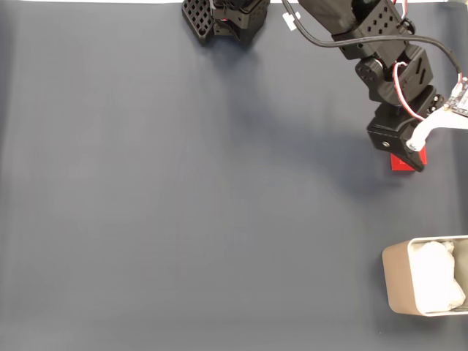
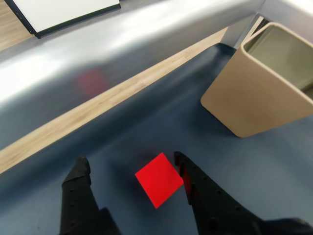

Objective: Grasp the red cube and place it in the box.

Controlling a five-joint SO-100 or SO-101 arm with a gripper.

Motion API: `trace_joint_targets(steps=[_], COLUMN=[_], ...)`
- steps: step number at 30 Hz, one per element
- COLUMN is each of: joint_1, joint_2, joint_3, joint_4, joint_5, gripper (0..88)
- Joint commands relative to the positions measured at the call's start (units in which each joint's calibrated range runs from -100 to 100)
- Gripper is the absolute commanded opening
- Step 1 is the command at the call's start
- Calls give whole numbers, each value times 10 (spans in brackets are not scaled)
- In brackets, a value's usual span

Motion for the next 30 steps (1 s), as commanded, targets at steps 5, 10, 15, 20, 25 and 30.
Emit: trace_joint_targets(steps=[5,10,15,20,25,30], joint_1=[-5,-4,-4,-4,-6,-6], joint_2=[-29,-40,-49,-57,-72,-88], joint_3=[18,43,57,57,63,84], joint_4=[-6,-17,-19,-19,-16,-13], joint_5=[-7,-8,-10,-13,-17,-10], gripper=[407,407,406,407,407,399])
